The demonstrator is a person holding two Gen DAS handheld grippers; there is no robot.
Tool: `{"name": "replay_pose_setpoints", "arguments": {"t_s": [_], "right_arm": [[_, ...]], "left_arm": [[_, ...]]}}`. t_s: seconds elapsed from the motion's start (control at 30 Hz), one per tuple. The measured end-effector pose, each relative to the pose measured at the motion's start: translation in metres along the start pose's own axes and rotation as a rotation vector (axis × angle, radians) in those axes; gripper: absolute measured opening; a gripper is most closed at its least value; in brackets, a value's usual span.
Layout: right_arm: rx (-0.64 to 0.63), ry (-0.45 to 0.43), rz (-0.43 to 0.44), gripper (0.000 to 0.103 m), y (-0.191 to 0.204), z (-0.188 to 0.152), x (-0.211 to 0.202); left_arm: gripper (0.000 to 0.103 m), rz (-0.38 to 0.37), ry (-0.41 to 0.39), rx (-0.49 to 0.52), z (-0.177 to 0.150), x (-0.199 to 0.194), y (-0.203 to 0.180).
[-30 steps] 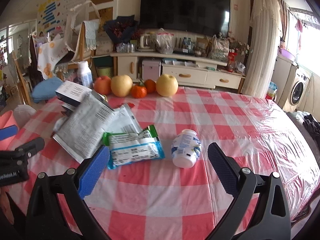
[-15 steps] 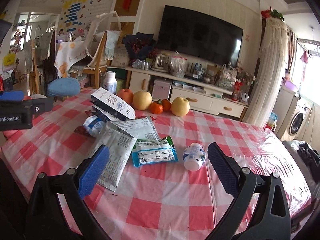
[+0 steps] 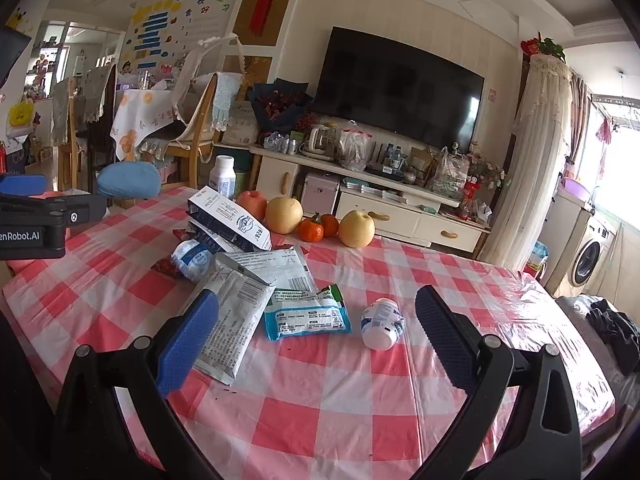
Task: Collect trash
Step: 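Move both tools toward the trash pile on the checkered table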
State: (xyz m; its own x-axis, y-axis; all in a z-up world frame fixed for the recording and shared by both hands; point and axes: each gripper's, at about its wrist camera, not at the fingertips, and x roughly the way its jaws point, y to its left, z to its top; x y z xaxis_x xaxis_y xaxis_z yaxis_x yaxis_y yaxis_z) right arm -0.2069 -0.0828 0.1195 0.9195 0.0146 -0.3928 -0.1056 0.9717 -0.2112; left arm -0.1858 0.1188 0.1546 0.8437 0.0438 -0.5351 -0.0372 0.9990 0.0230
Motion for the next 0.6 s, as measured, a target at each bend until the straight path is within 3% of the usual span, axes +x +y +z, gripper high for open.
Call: {"name": "replay_pose_setpoints", "arguments": {"t_s": [0.6], "right_arm": [[0.038,0.003,0.019,0.099,-0.014,-0.008,0.005]], "left_arm": [[0.098,0.022,-0.009,0.004,-0.001,-0.001,-0.004]]}}
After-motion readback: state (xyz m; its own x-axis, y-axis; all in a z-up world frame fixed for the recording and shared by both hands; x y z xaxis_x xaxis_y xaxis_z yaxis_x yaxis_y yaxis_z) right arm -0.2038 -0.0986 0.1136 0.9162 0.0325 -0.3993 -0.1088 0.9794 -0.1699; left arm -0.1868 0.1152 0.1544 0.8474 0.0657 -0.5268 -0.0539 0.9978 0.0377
